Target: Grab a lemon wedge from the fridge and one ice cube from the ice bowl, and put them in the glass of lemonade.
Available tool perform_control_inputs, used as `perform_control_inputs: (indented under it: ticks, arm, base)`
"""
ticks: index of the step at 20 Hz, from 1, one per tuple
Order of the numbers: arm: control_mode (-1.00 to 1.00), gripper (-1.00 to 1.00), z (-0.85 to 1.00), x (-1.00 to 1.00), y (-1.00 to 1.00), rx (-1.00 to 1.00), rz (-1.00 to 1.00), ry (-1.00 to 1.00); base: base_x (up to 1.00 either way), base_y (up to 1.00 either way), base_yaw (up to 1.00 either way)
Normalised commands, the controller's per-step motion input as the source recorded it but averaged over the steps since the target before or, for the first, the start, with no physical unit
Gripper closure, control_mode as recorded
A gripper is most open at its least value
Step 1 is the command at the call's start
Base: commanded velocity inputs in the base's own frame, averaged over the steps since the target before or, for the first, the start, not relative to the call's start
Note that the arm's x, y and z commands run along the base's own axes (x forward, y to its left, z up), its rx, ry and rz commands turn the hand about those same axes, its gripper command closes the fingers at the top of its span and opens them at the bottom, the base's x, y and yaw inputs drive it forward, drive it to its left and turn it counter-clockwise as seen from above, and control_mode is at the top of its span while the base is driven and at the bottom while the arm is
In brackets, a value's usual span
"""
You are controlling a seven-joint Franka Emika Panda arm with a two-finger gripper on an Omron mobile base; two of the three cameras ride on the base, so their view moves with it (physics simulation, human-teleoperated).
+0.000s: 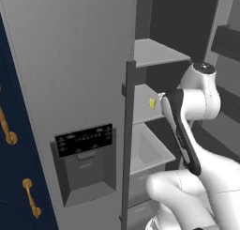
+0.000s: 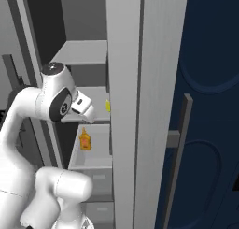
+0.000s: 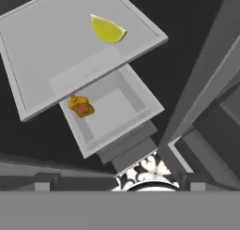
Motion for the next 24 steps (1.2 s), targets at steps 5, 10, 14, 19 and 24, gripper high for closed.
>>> perform_control_inputs:
  ticks: [5,10,14,19,24]
  arm:
    - [-1.0,-1.0,-0.2,1.0,-0.13,0.01,0.11,0.04]
    - [-1.0,-1.0,-0.43,0.9,-0.02,0.0,0.15,-0.04]
    - [-1.0,-1.0,0.0,0.36,0.0,-0.22,0.26,0.0]
    - [-1.0,-1.0,0.01,0.08,0.0,-0.3,0.21,0.0]
    - [-1.0,-1.0,-0.17,0.37,-0.35,0.03,0.04,-0.13]
  base:
    - [0.0,0.0,0.0]
    - [0.0,0.0,0.0]
    - [0.0,0.0,0.0]
    - [0.0,0.0,0.0]
    - [0.0,0.0,0.0]
